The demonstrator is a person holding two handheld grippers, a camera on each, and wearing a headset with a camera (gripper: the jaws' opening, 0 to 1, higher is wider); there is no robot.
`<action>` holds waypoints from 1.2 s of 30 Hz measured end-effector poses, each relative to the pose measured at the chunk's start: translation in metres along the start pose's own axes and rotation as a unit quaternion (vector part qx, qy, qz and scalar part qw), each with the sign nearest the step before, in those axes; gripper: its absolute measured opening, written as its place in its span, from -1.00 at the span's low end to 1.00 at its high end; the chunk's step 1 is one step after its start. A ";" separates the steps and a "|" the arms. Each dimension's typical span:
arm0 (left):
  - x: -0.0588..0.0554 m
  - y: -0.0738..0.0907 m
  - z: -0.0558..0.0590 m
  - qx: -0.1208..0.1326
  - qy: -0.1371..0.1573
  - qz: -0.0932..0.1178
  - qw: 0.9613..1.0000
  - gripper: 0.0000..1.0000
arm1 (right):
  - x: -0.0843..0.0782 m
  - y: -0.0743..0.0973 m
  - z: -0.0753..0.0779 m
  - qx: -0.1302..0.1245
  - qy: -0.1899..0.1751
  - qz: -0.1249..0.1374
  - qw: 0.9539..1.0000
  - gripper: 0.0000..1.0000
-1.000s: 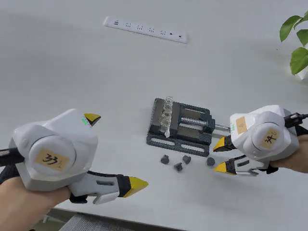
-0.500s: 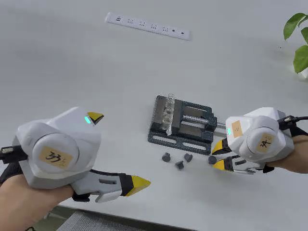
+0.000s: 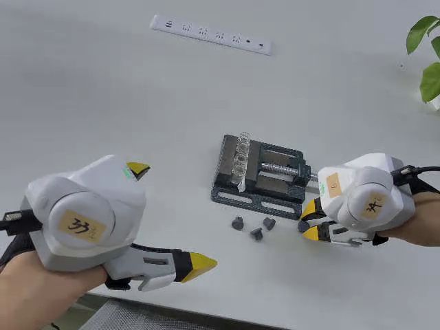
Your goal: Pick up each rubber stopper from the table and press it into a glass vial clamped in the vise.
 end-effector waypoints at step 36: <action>0.005 -0.004 0.002 -0.008 -0.008 0.004 1.000 0.96 | 0.035 0.035 0.038 0.030 -0.032 0.038 0.998 -0.84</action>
Point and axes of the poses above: the centre of the closed fingertips' face, and the gripper's own axes: y roughly backward along the fingers, z roughly to its right, x roughly out of its top, the point moved 2 cm from there along y, roughly backward along the fingers
